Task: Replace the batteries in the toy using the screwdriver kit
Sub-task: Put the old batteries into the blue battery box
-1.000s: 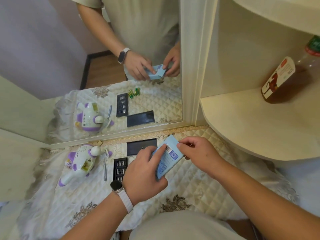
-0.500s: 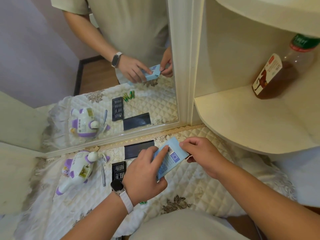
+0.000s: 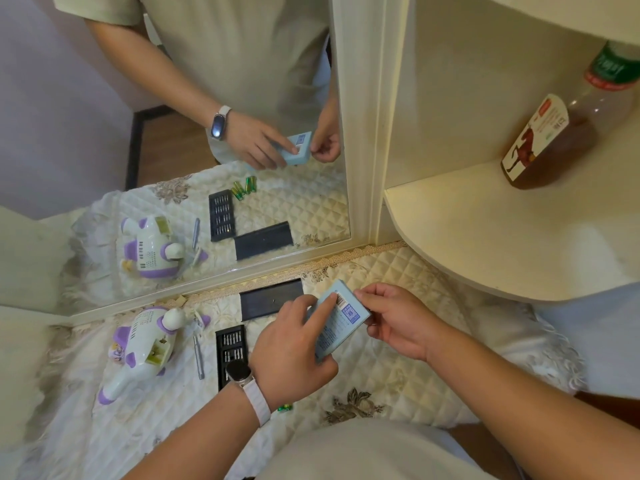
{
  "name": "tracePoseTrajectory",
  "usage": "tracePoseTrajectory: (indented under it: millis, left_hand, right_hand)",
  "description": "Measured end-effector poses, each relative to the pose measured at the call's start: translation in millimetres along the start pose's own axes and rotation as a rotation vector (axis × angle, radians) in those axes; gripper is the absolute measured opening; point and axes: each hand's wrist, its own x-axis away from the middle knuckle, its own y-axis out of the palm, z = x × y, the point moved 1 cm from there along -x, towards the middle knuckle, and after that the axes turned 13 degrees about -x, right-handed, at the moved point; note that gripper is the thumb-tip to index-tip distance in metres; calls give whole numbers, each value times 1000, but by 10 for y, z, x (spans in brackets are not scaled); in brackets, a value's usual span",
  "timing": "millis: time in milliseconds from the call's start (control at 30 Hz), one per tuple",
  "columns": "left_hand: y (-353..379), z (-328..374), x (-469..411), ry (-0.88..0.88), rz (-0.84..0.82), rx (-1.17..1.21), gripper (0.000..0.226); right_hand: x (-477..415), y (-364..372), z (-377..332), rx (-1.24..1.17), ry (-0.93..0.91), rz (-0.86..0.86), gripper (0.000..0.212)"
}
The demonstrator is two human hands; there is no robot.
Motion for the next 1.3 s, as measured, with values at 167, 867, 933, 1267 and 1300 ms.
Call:
tracePoseTrajectory:
  millis: [167,867,933,1267,1300]
  left_hand:
    - [283,-12,-155,-73,-92,53,89]
    - [1108,-168,-750,-364,-214,465,79]
    - [1074,-200,-635,-339,-220,468,70]
    - [1008,-567,436,-409,-99,381,48]
    - [1007,-590,535,-419,-107,383,48]
  right_hand:
    - [-221,-51,119,66,-24,96,14]
    - [-1263,-148,215,968,-226,274,24]
    - [-1252,-147,245,1001,-243,288,24]
    - [-536,61,586,1327,-430,161,29]
    - [-455,111,662,1334,-428,103,29]
